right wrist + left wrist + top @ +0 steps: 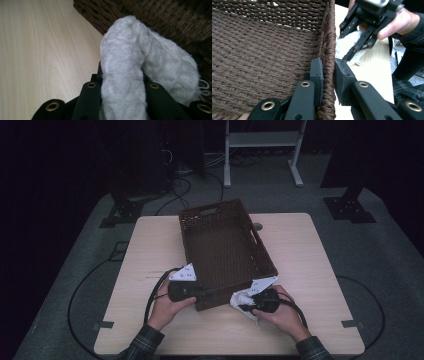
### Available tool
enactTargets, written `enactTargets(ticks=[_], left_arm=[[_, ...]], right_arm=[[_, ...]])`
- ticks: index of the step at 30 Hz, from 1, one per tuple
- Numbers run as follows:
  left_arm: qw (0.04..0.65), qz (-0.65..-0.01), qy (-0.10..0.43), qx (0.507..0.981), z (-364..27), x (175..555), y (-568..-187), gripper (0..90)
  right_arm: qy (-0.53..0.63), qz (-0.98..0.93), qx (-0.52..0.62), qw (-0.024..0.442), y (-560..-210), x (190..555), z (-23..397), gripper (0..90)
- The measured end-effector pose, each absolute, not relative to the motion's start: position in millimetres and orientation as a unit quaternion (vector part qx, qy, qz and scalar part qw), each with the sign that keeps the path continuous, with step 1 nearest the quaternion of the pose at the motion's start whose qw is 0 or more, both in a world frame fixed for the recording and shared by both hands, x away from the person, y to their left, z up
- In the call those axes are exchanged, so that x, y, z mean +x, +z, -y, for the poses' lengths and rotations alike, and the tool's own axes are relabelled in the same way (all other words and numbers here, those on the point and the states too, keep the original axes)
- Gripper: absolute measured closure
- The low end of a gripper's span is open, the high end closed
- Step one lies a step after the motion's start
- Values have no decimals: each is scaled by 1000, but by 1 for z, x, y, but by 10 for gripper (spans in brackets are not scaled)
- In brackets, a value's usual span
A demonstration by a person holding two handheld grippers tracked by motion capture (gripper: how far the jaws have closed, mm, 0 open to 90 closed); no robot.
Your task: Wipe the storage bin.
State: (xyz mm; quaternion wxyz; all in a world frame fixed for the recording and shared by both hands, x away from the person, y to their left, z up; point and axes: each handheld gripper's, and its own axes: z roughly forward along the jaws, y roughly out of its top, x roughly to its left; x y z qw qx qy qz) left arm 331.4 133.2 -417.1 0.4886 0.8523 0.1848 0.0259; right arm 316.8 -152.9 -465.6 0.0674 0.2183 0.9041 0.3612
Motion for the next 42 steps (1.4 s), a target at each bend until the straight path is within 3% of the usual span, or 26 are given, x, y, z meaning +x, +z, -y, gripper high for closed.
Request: enactTargets(ticks=[33, 42], left_arm=[[488, -186, 25, 853, -133, 331, -417, 772], [488, -186, 25, 853, -133, 331, -417, 772]], right_arm=[[454, -868, 183, 88, -406, 303, 152, 747], [440, -877, 180, 69, -415, 308, 146, 748]])
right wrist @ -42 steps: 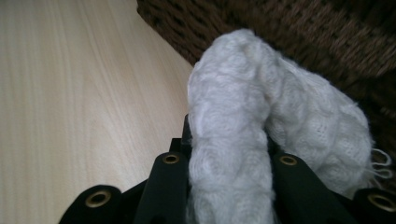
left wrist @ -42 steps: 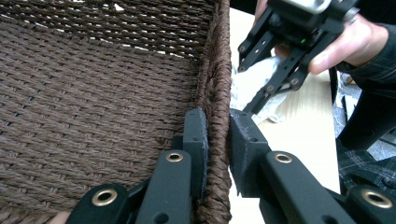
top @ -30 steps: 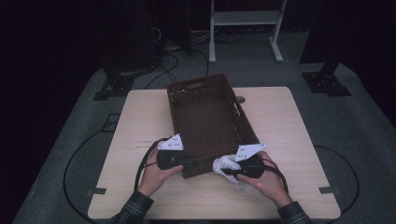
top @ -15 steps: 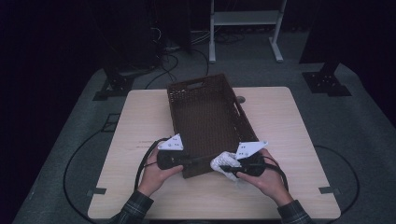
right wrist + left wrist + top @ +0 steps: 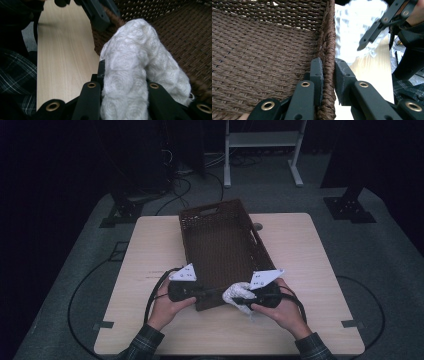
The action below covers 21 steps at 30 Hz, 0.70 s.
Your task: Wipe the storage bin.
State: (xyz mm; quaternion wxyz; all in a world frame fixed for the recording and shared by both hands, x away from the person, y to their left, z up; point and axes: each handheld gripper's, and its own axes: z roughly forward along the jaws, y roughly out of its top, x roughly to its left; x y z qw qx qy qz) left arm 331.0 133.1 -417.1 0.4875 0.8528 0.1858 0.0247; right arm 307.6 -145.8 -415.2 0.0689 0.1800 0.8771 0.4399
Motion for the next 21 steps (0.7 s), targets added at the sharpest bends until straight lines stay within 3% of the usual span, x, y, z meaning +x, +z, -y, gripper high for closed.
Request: enactTargets(ticks=[21], left_arm=[[488, -184, 24, 853, -133, 331, -417, 773]], right_arm=[[383, -900, 204, 36, -458, 321, 136, 746]])
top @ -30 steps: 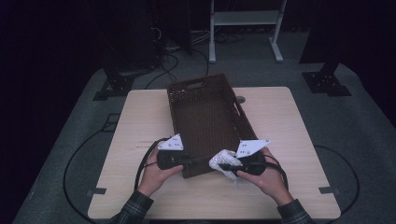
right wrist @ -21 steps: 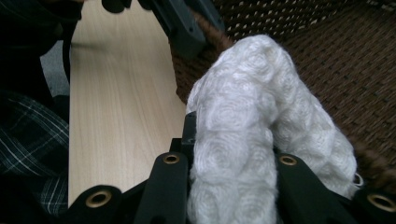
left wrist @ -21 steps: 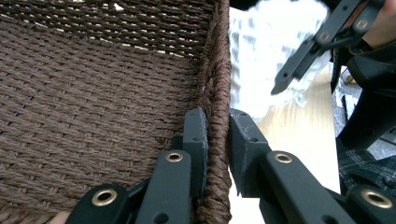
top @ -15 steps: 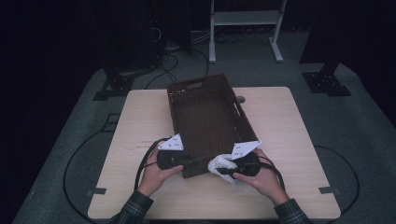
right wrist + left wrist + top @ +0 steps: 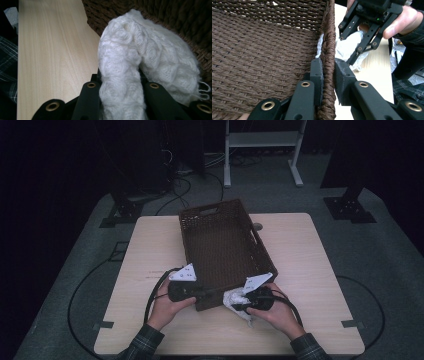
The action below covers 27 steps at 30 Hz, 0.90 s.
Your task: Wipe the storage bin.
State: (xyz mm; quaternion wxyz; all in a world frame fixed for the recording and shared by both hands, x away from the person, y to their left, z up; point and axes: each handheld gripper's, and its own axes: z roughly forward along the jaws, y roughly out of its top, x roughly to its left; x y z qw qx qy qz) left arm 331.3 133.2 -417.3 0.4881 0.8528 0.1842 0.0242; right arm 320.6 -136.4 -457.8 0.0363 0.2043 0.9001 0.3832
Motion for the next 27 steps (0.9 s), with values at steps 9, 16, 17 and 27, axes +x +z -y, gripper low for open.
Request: enactTargets(ticks=[9, 16, 17, 27], left_arm=[[488, -184, 24, 853, -133, 331, -417, 773], [488, -183, 24, 853, -133, 331, -417, 772], [488, -183, 24, 853, -133, 331, -417, 772], [488, -182, 22, 853, -134, 332, -417, 776]], right_arm=[[360, -909, 207, 32, -469, 321, 132, 746], [348, -914, 207, 27, -475, 320, 129, 744], [348, -914, 207, 27, -475, 320, 129, 744], [371, -910, 182, 38, -463, 312, 116, 745]])
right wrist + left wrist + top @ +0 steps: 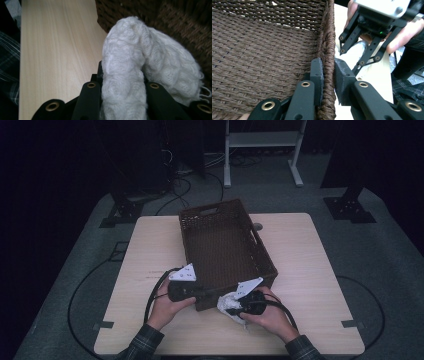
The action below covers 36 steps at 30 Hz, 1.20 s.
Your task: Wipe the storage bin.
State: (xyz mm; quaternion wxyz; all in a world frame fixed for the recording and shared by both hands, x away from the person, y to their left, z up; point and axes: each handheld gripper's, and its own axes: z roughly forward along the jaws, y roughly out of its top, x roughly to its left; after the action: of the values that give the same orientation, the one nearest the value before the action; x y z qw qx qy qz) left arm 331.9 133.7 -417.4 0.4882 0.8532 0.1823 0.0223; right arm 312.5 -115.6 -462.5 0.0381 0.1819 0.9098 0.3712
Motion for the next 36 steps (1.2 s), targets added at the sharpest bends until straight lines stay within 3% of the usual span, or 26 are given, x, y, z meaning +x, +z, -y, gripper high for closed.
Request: enactTargets(ticks=[26, 36], left_arm=[[487, -182, 20, 854, -134, 333, -417, 787], [487, -183, 20, 854, -134, 333, -417, 788]], right_arm=[[435, -886, 140, 76, -416, 299, 108, 746], [411, -899, 138, 64, -437, 306, 97, 749]])
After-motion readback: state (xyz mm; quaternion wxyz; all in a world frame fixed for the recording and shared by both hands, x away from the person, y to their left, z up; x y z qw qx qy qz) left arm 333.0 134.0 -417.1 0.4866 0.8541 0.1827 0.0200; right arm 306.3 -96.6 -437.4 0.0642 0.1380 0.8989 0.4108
